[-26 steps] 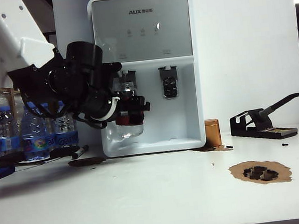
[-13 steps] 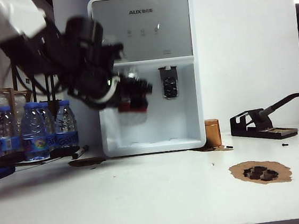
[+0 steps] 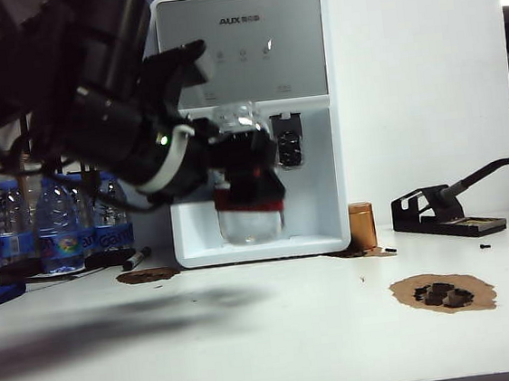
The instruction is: Pick up the water bottle with two loops of red belts, then reach the front water dispenser and gently press the gray-black baffle horizontally to get a little water.
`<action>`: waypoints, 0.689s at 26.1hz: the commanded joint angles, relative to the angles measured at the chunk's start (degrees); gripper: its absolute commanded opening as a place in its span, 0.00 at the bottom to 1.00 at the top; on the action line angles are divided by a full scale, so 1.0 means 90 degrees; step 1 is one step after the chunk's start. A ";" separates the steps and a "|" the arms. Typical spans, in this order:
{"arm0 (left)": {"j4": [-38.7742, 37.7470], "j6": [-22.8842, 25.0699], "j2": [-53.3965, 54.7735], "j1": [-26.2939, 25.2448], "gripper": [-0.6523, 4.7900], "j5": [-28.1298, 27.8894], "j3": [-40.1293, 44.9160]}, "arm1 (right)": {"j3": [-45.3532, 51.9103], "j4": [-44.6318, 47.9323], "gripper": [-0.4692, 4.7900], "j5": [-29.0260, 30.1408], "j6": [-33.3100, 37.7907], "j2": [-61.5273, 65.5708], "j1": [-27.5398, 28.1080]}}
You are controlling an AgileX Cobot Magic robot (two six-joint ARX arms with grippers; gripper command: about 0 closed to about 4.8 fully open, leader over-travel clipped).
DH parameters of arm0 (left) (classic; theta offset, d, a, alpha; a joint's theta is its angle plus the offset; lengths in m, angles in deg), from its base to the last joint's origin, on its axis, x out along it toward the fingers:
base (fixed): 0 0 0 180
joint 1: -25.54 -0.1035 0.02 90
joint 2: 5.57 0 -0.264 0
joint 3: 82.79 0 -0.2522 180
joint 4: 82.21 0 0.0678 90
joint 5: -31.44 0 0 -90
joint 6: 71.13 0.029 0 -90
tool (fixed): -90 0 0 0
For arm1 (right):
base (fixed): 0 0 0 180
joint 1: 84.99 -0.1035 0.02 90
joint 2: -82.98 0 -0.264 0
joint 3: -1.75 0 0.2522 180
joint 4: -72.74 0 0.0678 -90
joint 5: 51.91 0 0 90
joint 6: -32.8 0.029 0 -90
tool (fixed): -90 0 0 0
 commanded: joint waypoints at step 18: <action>0.1222 -0.0185 -0.0058 0.0673 0.11 0.0755 0.1275 | 0.3356 0.3446 0.09 0.0114 0.0748 0.0022 -0.0015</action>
